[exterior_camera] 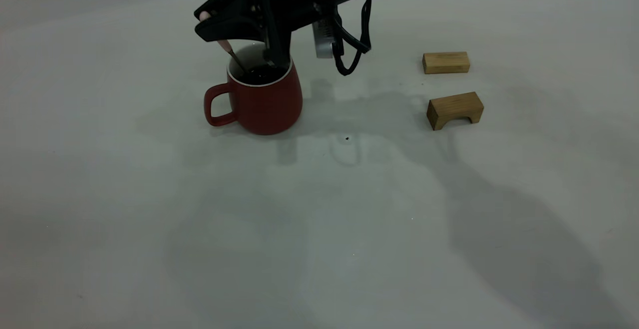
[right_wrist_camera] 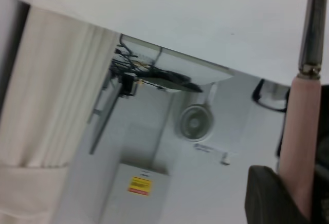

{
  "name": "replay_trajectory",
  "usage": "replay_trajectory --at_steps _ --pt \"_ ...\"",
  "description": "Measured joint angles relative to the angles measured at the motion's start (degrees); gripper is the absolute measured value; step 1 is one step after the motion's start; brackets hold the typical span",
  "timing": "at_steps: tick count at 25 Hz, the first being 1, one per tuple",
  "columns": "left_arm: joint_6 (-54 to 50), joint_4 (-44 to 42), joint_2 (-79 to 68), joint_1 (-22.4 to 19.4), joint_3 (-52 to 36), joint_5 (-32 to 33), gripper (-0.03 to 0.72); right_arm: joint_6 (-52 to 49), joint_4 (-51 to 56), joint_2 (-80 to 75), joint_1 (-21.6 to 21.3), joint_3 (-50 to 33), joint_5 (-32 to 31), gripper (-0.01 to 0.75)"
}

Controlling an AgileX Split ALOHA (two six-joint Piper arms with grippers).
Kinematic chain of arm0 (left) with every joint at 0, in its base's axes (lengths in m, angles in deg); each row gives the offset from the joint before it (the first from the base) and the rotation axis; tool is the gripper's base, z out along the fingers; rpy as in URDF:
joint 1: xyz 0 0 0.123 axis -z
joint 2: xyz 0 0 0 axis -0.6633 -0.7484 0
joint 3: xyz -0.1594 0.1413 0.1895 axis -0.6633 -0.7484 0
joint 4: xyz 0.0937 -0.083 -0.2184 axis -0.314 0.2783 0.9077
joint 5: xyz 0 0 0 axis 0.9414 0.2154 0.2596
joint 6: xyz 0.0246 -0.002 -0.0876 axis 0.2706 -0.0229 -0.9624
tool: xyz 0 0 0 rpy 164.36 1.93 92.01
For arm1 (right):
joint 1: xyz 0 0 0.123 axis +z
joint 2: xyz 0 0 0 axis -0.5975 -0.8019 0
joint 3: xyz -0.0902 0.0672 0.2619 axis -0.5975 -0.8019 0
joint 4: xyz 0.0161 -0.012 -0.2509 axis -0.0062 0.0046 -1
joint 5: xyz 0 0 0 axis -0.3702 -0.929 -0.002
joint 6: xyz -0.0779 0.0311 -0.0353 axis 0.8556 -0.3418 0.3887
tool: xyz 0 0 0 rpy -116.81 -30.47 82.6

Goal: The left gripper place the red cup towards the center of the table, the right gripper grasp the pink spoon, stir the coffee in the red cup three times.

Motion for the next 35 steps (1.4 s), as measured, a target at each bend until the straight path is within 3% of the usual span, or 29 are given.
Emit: replay_trajectory --at_steps 5,15,18,23,26,28,32,35 --pt "0.0 0.0 0.0 0.0 0.0 0.0 0.247 6.1 -0.8 0.0 -1.2 0.0 -0.5 0.148" --pt "0.0 0.0 0.0 0.0 0.0 0.0 0.247 5.3 -3.0 0.0 -1.6 0.0 -0.2 0.158" --pt "0.0 0.0 0.0 0.0 0.0 0.0 0.247 4.1 -3.7 0.0 -1.8 0.0 -0.2 0.247" --pt "0.0 0.0 0.0 0.0 0.0 0.0 0.247 2.5 -7.7 0.0 -1.8 0.0 -1.2 0.541" --pt "0.0 0.0 0.0 0.0 0.0 0.0 0.247 2.5 -14.1 0.9 -1.8 0.0 -1.1 0.645" --pt "0.0 0.0 0.0 0.0 0.0 0.0 0.247 2.5 -21.7 3.3 -1.8 0.0 -1.1 0.661" --pt "0.0 0.0 0.0 0.0 0.0 0.0 0.247 2.7 -40.9 11.9 -1.8 0.0 -3.7 0.629" --pt "0.0 0.0 0.0 0.0 0.0 0.0 0.247 2.7 -56.1 19.4 -1.8 0.0 -5.9 0.557"
